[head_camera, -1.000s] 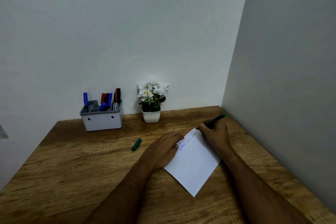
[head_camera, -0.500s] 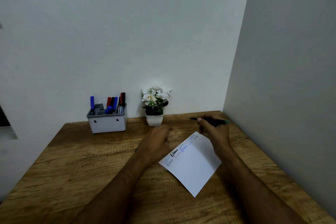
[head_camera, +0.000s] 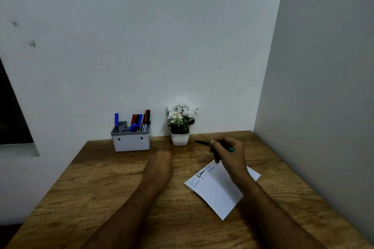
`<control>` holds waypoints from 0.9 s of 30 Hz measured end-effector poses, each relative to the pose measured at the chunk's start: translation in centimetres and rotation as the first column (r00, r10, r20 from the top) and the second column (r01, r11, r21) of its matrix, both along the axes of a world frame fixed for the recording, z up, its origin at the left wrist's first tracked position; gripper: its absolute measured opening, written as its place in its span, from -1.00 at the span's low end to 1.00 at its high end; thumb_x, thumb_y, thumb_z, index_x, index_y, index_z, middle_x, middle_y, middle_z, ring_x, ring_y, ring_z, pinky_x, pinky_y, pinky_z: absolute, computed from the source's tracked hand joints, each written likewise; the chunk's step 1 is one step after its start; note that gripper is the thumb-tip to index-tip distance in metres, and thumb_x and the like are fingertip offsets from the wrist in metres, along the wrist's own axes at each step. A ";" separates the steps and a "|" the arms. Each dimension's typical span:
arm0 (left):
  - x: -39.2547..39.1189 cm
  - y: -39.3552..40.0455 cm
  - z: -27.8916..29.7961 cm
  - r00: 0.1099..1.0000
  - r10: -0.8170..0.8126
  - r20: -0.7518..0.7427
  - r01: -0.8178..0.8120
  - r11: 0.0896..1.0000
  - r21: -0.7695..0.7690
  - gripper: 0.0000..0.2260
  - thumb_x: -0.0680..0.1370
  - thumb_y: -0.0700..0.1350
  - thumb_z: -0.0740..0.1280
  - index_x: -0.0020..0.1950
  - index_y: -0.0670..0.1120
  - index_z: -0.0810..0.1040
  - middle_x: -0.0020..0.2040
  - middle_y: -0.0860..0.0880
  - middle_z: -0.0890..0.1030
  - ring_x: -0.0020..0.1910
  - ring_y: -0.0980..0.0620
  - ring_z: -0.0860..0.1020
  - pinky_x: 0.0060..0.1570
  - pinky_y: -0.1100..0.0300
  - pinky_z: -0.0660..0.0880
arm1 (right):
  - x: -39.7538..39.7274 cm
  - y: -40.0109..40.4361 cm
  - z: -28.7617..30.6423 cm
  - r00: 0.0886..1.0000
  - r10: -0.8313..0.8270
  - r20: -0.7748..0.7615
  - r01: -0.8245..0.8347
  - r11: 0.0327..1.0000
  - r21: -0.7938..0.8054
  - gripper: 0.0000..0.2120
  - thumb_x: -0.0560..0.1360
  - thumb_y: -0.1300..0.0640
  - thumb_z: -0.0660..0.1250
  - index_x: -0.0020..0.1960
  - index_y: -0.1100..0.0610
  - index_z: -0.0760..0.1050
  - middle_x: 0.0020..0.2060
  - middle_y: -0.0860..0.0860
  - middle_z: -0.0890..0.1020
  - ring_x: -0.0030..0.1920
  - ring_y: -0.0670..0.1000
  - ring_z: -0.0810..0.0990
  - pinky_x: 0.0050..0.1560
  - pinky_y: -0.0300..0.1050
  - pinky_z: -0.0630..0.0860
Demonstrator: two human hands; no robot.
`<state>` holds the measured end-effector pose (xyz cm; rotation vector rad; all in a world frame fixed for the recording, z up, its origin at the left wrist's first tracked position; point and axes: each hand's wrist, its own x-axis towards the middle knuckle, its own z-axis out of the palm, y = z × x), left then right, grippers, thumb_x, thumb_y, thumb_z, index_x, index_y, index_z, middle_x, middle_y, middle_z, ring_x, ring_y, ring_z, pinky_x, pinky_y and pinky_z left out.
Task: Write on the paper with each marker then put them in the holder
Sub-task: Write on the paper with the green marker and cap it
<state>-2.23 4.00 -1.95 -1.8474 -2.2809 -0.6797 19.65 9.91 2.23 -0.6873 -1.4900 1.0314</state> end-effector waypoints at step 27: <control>0.1 -0.3 7.5 0.274 -0.077 0.959 -0.404 0.895 0.187 -0.81 0.47 -0.32 0.46 0.08 -0.26 0.68 -0.02 -0.21 0.69 -0.34 0.12 0.58 -0.48 0.52 0.44 | -1.4 -2.4 -1.9 0.959 0.136 0.249 -0.138 0.990 -0.011 -0.80 0.47 0.37 0.51 0.06 0.18 0.75 -0.19 0.05 0.78 -0.24 0.11 0.74 -0.18 -0.03 0.69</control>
